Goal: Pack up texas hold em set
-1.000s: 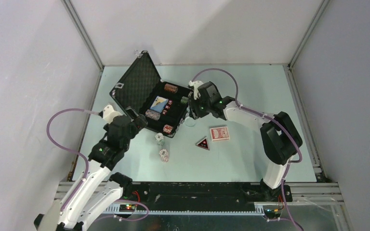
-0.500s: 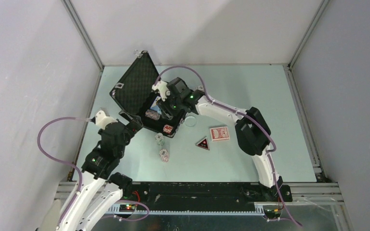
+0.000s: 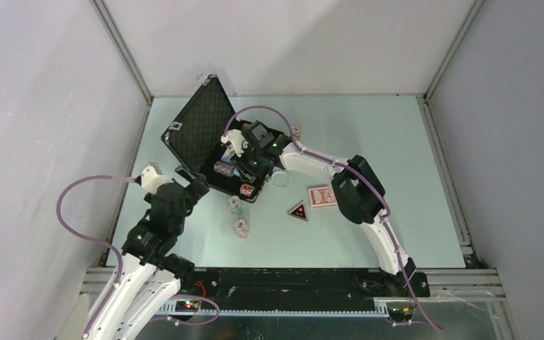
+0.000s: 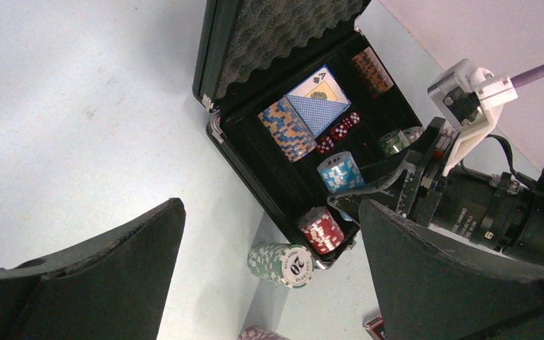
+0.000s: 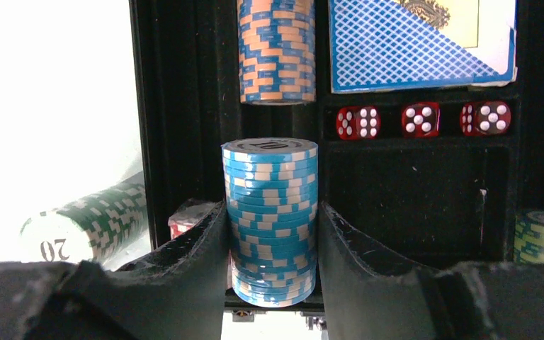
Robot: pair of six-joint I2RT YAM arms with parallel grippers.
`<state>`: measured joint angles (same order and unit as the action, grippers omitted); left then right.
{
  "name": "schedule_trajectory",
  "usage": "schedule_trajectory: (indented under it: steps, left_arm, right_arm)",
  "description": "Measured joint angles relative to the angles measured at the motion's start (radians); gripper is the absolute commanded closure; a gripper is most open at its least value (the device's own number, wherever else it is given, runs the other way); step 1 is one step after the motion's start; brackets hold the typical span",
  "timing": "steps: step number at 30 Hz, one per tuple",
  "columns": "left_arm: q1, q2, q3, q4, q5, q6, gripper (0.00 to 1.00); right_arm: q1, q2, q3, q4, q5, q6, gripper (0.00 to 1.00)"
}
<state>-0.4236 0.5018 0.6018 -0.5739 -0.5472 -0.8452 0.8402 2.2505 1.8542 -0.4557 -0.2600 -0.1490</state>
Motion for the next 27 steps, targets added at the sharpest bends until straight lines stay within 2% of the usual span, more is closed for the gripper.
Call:
schedule_trajectory:
  steps: [2,4,5,6,7,9,14,17,23,27]
  left_arm:
    - [0.000,0.005,0.000,0.002,0.001,0.000,0.00]
    - [0.000,0.011,0.000,0.011,0.009,0.009,0.00]
    - [0.000,0.014,-0.001,0.016,0.013,0.013,0.00]
    - [0.000,0.016,-0.002,0.021,0.022,0.017,0.00]
    - [0.000,0.019,-0.002,0.024,0.029,0.021,0.00]
    - [0.000,0.026,-0.002,0.029,0.037,0.037,0.00]
    - [0.000,0.034,-0.002,0.031,0.068,0.068,0.00]
    - [0.000,0.018,-0.002,0.034,0.071,0.067,0.00]
    - [0.000,-0.040,-0.057,0.099,0.090,0.075,0.00]
    - [0.000,-0.034,-0.103,0.153,0.190,0.109,0.00]
  right_arm:
    - [0.000,0.011,0.014,0.000,-0.001,-0.001,0.59]
    - [0.000,0.032,0.038,0.002,-0.003,-0.002,0.47]
    - [0.001,0.040,0.046,0.002,-0.003,-0.002,0.32]
    - [0.002,0.053,0.061,0.002,-0.005,-0.003,0.25]
    - [0.003,0.059,0.072,0.002,-0.005,0.000,0.12]
    - [0.005,0.070,0.096,0.009,-0.005,0.000,0.06]
    - [-0.001,0.061,0.084,0.064,-0.013,0.027,0.06]
    - [-0.013,0.005,-0.022,0.122,-0.029,0.075,0.07]
    - [-0.070,-0.278,-0.358,0.213,-0.040,0.162,0.12]
    - [-0.091,-0.478,-0.504,0.254,-0.024,0.190,0.14]
